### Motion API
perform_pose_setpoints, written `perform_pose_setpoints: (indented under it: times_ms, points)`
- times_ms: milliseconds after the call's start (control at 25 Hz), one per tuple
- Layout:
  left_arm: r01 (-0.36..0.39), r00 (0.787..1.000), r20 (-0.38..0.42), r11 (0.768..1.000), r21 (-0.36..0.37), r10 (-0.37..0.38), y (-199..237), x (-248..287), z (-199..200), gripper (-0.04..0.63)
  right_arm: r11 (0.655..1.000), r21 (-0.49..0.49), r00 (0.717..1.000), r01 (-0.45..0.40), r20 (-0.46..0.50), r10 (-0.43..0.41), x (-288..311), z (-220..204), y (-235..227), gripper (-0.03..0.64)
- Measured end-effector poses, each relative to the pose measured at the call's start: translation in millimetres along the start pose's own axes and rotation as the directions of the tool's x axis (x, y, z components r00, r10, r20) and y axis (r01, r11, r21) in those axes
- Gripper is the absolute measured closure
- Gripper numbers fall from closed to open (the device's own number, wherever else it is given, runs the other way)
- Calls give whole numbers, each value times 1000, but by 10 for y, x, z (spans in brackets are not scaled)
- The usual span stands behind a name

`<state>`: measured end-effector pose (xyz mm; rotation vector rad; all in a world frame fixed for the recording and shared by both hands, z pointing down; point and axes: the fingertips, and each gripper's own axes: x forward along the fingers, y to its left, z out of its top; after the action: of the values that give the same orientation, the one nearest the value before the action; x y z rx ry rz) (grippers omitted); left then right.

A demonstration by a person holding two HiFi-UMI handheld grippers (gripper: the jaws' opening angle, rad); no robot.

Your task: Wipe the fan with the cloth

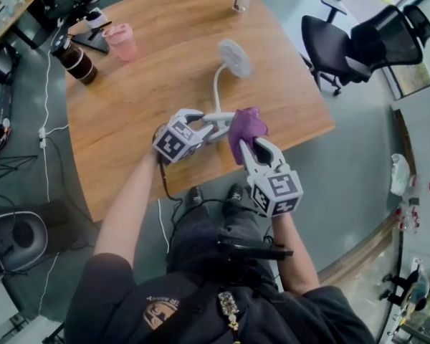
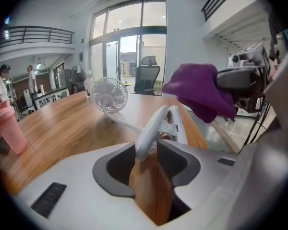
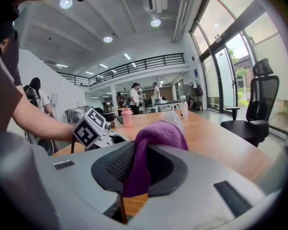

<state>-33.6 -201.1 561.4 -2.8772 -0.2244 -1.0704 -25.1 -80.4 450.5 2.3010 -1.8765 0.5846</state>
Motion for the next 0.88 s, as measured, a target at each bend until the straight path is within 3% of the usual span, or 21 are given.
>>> perform_pose_setpoints:
  times_ms: [120, 320, 680, 880]
  points:
    - [30, 999, -14, 999, 39, -30, -134, 270, 200, 442, 996, 35, 997, 80, 15, -81, -47, -65, -419, 543]
    - [66, 996, -67, 969, 238, -51, -447, 571, 419, 442, 962, 152, 973, 226, 7, -229, -85, -440, -837, 543]
    - [33, 997, -80, 974, 222, -15, -580, 909, 660, 442, 964, 216, 987, 153, -78, -139, 218, -902, -859, 542]
    - [40, 996, -86, 967, 251, -19, -642, 987, 723, 446, 960, 225, 986, 167, -65, -156, 214, -866, -1289, 542]
